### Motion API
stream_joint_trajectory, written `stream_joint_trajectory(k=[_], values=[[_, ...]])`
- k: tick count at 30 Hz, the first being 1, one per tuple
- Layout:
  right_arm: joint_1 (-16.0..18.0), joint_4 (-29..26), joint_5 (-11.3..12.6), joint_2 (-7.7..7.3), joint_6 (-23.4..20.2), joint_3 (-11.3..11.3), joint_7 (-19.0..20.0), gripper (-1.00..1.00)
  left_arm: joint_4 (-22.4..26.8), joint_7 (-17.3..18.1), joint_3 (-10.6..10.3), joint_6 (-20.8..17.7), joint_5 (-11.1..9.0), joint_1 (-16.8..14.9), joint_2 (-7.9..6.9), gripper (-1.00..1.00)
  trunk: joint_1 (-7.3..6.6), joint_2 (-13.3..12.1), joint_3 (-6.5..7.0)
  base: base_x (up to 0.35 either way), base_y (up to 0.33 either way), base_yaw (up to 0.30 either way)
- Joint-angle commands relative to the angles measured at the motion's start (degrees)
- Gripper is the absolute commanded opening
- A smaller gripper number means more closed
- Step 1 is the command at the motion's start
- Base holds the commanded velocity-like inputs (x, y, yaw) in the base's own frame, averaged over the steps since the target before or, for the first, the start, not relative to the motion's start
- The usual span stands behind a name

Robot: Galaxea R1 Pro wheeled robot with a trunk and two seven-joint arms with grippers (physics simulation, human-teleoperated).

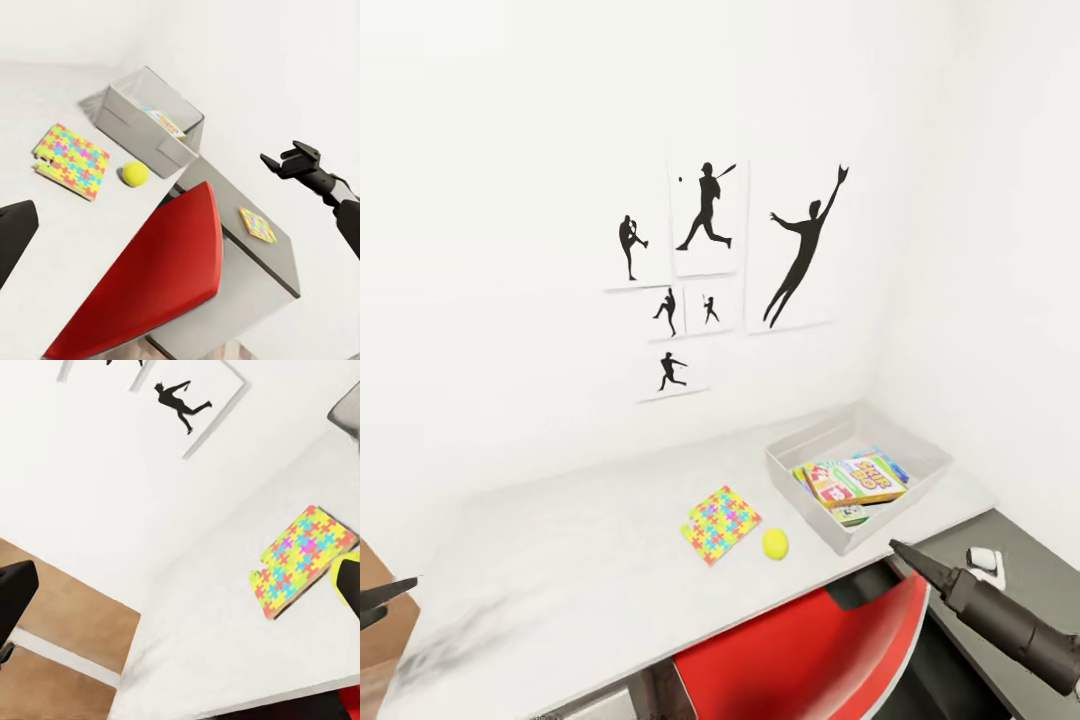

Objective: Put all the toys in the child's room - the three board games (two on the bed and one on the table), the two jigsaw puzzles on the table, and the tennis ball on the table - inside the toy box on the table in the child's room.

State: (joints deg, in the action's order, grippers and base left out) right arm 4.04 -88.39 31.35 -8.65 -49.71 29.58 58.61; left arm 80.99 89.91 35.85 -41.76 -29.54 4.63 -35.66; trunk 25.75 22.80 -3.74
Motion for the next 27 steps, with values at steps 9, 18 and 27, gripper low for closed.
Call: stream_joint_trajectory(k=[9,18,27], values=[[11.11,-0.09,-0.28,-0.17,-9.82,-7.02,-18.85,1.0,0.05,0.09,0.01,-0.61,-0.13,0.07,-0.03,1.0,0.04,0.12,-0.14,-0.111,0.014,0.288],[25.51,3.65,-0.11,0.2,-10.29,-20.13,-33.6,1.0,0.06,0.09,0.01,-0.61,-0.16,0.04,-0.04,1.0,0.04,0.12,-0.41,-0.122,0.043,0.282],[37.03,19.12,-0.2,0.71,-10.29,-23.2,-38.51,1.0,0.05,0.09,0.07,-0.61,-0.09,0.03,-0.09,1.0,0.04,0.12,-0.85,-0.006,0.002,0.262]])
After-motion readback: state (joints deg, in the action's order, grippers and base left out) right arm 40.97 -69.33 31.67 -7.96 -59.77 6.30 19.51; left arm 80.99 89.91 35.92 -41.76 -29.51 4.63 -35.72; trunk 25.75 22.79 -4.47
